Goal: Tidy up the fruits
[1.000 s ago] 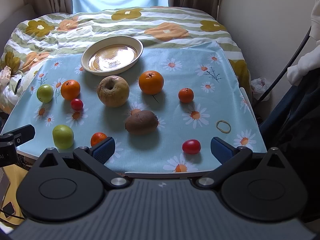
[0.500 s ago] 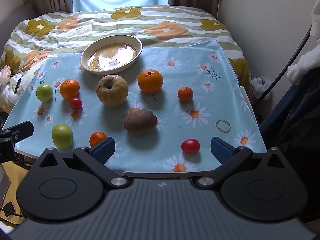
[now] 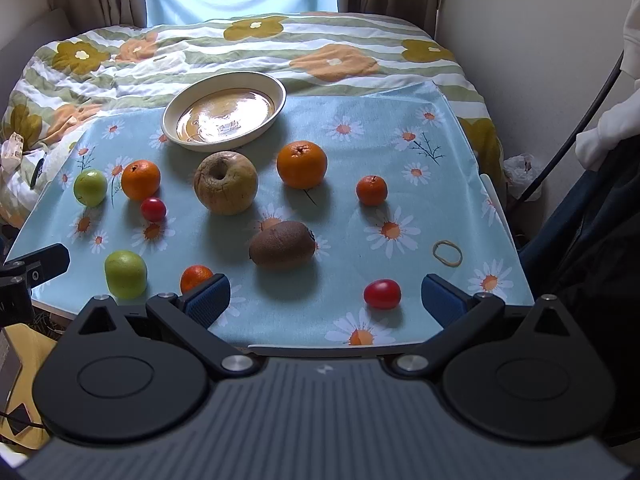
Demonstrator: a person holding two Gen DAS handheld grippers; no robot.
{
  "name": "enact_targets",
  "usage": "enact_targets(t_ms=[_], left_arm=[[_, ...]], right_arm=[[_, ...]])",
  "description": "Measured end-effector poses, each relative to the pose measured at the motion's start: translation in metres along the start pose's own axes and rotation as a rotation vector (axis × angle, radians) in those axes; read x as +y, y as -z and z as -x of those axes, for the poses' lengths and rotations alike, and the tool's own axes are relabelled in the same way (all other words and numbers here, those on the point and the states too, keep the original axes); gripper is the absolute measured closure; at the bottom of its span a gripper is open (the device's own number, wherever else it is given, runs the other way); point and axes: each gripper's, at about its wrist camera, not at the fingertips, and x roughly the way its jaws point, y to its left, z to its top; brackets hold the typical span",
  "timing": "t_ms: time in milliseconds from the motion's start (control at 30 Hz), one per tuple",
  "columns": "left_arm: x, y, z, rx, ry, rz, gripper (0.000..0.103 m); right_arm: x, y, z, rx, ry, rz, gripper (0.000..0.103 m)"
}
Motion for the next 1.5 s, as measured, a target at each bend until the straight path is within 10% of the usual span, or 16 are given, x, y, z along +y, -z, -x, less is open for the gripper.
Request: enact_targets(t_ms=[1500], left_arm=[[0.007, -0.011, -0.005, 0.022, 0.02, -0.012, 0.0]], right_arm=[[0.002, -0.004, 0.002, -0.004, 0.007, -0.025, 0.0]])
